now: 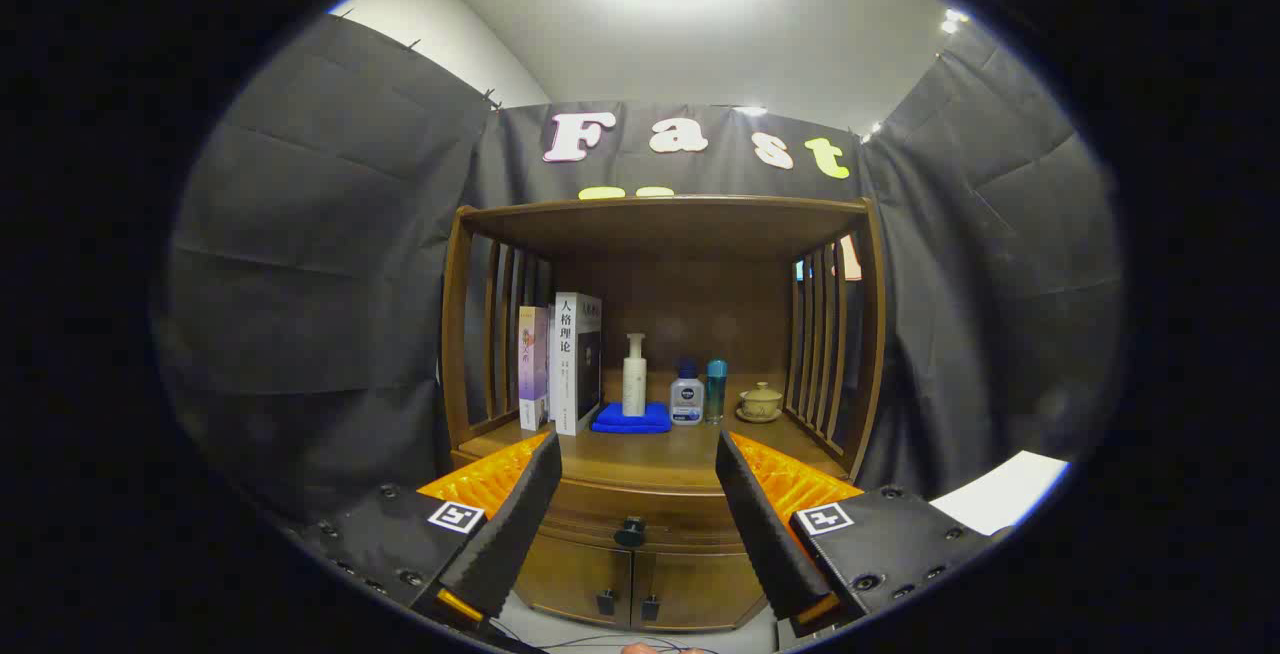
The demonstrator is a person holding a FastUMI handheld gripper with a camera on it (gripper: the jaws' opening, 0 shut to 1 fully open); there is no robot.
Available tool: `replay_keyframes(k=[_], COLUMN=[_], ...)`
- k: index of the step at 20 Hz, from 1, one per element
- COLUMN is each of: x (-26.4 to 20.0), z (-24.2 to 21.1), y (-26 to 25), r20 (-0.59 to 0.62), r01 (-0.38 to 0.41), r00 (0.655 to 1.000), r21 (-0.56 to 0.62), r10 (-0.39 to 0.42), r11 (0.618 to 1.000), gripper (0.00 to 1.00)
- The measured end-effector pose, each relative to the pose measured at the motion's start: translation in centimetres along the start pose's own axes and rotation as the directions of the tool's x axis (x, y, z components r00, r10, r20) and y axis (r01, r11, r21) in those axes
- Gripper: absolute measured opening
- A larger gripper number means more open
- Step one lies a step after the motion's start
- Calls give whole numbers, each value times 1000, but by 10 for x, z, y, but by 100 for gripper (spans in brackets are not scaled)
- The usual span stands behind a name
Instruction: Pull open the drawer, take out the items inside it, and place them on the countertop above the cabinet.
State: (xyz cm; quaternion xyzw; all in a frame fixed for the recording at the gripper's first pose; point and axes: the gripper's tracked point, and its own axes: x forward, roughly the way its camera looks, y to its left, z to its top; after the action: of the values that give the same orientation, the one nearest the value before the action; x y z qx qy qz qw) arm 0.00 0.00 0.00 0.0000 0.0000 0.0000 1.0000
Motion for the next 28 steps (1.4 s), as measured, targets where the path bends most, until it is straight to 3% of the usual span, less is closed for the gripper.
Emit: replay_keyframes(k=[17,28], x=[27,82], z=[-30,-97], y=[8,-3], r20=[-24,-118], r01=[-3,16], r00=[1000,993], r21=[34,37], r10=[4,-11], r11=[999,999], gripper=[97,97])
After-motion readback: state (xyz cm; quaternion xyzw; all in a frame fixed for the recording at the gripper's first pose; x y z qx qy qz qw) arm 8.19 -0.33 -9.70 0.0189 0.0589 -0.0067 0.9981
